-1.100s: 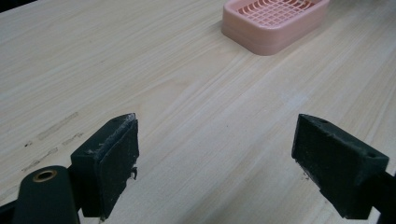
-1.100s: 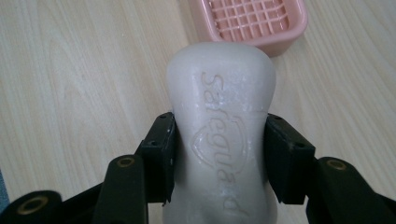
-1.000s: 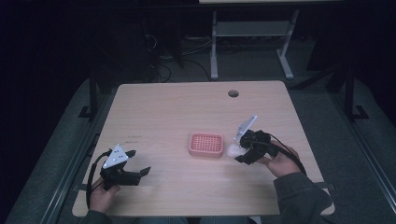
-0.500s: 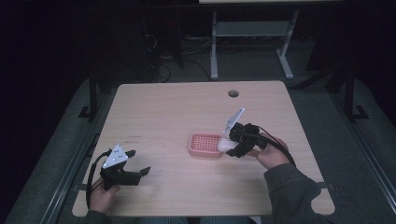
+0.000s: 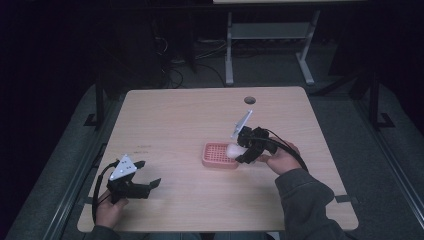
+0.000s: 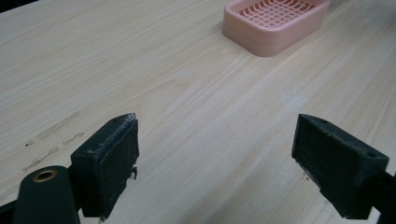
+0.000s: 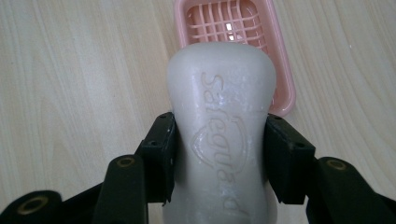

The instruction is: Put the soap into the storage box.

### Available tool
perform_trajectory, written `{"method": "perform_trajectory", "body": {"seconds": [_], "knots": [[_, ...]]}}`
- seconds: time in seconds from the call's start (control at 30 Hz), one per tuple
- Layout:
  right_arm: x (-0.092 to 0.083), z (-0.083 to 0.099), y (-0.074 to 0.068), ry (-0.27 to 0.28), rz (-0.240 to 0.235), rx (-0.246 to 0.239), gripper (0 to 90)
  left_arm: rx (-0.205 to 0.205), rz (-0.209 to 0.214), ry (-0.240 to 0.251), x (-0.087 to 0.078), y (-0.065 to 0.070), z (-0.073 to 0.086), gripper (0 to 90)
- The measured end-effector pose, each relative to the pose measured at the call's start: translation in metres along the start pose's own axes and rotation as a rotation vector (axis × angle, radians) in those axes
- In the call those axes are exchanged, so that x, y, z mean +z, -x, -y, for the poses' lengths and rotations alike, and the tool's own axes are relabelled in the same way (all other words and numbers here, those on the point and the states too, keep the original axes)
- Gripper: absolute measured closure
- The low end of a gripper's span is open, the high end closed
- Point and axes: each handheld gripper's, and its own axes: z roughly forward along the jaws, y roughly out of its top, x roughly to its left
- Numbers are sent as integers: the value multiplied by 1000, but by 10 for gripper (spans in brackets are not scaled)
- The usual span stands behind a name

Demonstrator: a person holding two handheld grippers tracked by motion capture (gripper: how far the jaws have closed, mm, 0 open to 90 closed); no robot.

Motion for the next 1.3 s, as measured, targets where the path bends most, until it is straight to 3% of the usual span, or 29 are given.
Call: {"method": "perform_trajectory", "body": {"seconds": [0.37,0.6,1.3], "knots": [[10,-18,3,5,-15,-18,488,-1,0,3,0,0,0,145],[21,-29,6,-19,-29,-22,488,1,0,2,0,0,0,145],[45,-46,14,-44,-49,-24,488,-1,2,3,0,0,0,145]]}}
